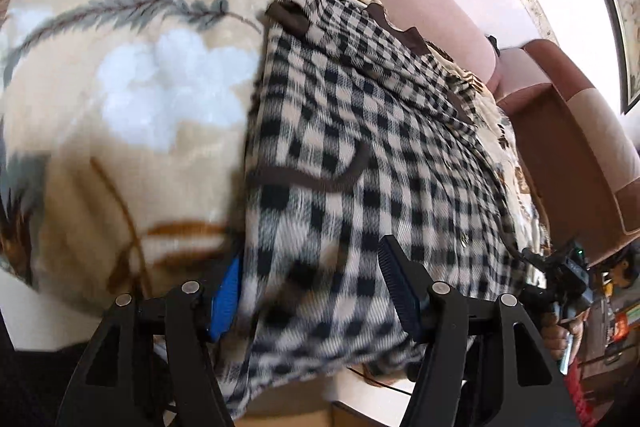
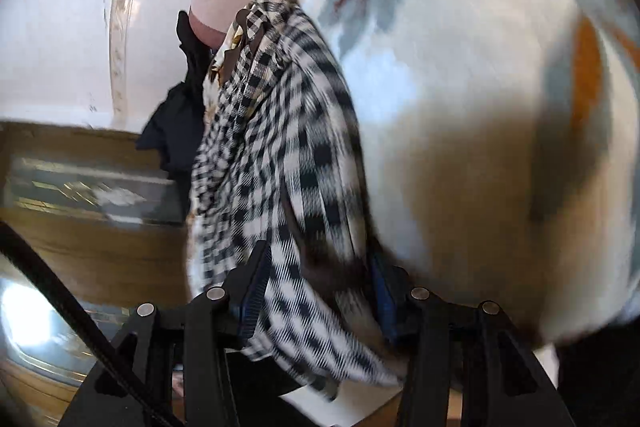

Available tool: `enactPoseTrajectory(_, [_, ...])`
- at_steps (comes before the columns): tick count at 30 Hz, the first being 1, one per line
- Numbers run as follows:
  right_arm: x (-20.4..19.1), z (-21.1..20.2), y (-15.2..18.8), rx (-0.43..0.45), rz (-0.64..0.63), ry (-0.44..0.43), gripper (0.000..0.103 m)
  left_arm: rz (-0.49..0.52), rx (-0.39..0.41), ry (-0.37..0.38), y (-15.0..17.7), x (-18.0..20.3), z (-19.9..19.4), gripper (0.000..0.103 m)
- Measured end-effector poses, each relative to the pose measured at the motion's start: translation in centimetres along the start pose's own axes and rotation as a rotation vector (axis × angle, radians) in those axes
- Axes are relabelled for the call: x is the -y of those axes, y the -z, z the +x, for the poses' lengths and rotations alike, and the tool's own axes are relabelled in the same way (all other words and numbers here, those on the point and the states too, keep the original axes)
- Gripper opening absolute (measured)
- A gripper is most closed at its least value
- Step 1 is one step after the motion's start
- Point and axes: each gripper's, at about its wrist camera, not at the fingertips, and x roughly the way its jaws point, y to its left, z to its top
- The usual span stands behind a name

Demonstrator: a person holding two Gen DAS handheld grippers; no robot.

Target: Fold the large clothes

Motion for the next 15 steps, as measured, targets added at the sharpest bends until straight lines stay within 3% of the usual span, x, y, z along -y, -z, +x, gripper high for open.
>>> enactPoseTrajectory(4, [0.0, -0.4, 2.0, -0.017, -0.018, 0.014, 0.052, -0.023, -0.026, 0.022, 1.7, -0.2, -0.1, 0.062])
enactPoseTrajectory(15, [0.1, 0.2, 6.6, -0.104, -0.070, 0.060, 0.052, -0.016, -0.062, -0.023, 4.1, 0.3, 0.2, 0.062])
